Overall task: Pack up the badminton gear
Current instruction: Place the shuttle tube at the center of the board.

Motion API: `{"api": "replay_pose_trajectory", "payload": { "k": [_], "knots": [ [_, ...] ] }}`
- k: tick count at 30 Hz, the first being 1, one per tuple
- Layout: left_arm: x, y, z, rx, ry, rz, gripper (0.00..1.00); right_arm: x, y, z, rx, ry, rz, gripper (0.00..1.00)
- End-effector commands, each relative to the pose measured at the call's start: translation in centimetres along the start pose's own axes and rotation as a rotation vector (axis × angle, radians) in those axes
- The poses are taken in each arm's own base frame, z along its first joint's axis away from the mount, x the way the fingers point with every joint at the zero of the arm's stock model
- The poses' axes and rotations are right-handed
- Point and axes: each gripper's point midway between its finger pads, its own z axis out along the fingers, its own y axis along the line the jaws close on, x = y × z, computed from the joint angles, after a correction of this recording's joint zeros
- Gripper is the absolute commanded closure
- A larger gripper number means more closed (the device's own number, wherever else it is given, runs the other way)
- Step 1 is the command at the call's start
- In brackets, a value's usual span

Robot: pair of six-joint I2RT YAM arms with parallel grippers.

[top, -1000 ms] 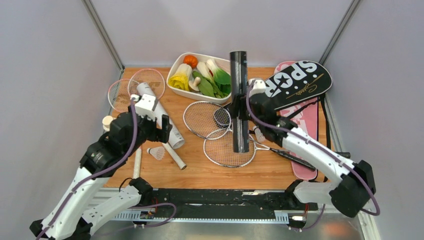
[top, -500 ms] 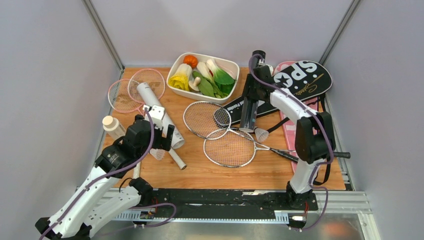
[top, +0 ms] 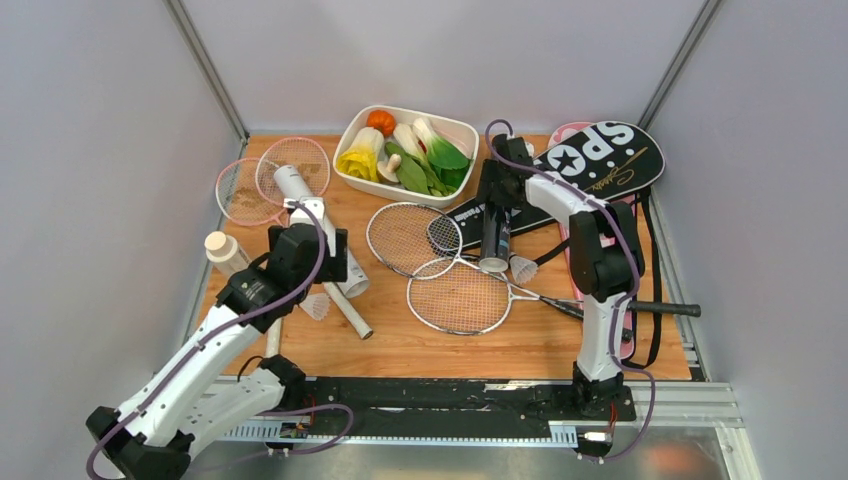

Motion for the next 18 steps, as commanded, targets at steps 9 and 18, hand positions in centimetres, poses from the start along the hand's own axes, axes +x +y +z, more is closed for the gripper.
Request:
{"api": "replay_pose_trajectory", "payload": {
  "k": [9,18],
  "knots": [
    [-4.4,1.3,8.3,-0.057,0.116,-0.437,0.03,-5.6,1.1,-7.4,-0.082,-0.185,-0.044,0.0],
    [-2.7,3.9,17.4,-0.14,0.264,-0.536,0.08,-7.5,3.4,-13.3,-0.227,-0.278,-0.157,0.01]
  ]
}}
